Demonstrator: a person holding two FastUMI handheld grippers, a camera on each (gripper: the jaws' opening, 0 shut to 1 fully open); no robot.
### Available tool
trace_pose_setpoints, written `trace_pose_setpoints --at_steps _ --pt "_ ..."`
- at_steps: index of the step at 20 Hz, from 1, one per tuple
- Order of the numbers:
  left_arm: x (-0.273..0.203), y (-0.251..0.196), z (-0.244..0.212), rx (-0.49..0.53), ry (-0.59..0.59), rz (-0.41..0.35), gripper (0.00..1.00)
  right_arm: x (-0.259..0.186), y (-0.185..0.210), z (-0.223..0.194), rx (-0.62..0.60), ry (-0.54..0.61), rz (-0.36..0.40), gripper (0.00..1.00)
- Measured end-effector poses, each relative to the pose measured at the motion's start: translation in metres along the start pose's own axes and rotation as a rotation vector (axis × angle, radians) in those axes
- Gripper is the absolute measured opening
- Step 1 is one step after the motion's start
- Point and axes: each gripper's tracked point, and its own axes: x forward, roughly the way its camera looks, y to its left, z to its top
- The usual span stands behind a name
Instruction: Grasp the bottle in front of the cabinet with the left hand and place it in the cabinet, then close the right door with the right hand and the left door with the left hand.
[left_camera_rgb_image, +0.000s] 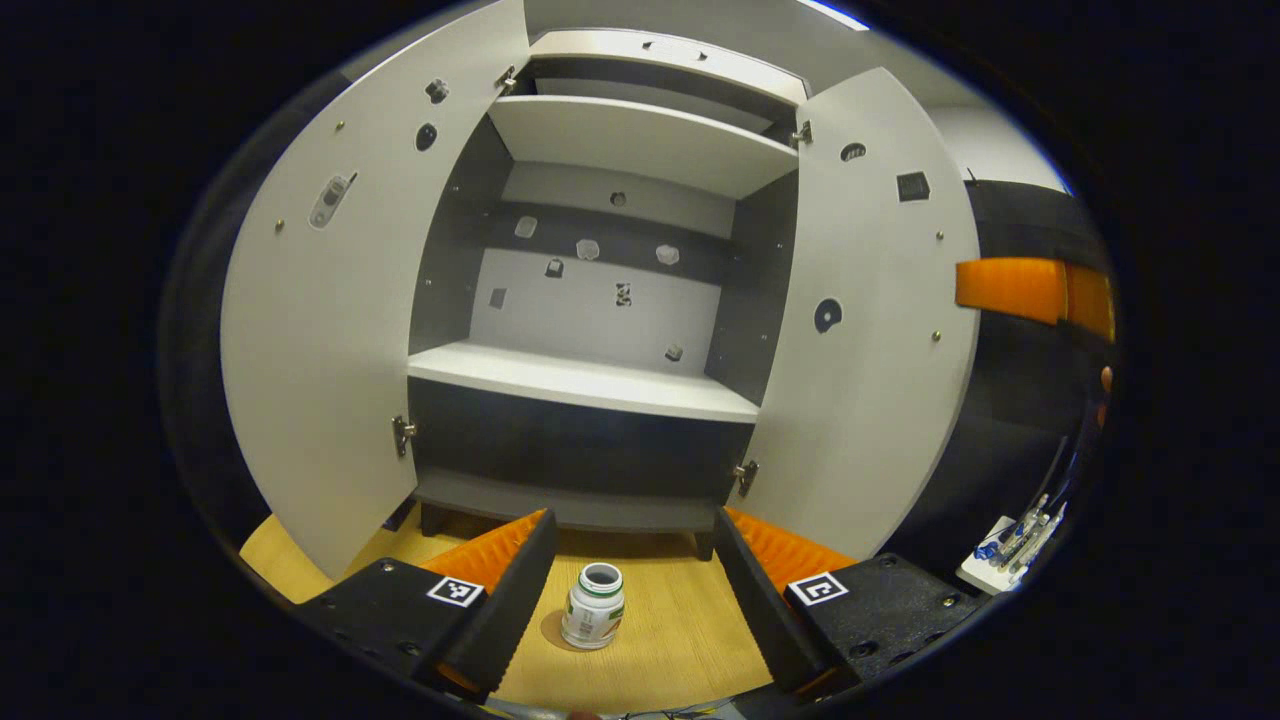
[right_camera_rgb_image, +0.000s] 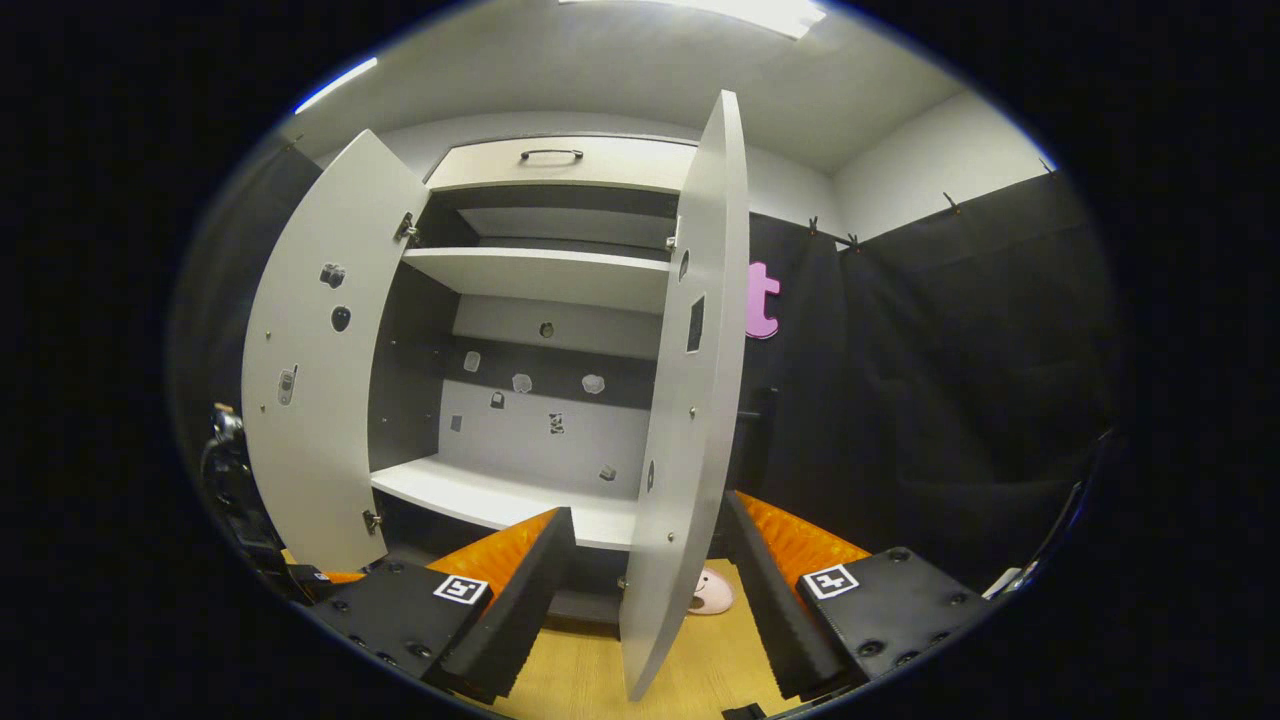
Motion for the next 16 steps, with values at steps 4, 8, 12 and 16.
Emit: trace_pose_setpoints --at_steps 4,8,12,16 --pt "0.032 0.012 -0.047 -0.002 0.059 0.038 0.96 0.015 -0.011 -0.008 -0.006 0.004 0.012 0.98" --pt "0.054 0.028 -0.095 0.025 0.154 0.079 0.96 0.023 -0.017 -0.013 0.004 0.011 0.024 0.98" --pt "0.069 0.032 -0.128 -0.001 0.198 0.073 0.96 0.027 -0.022 -0.016 0.011 0.018 0.029 0.98" --pt "0.081 0.035 -0.155 0.010 0.249 0.080 0.96 0.026 -0.023 -0.020 0.005 0.023 0.040 0.98"
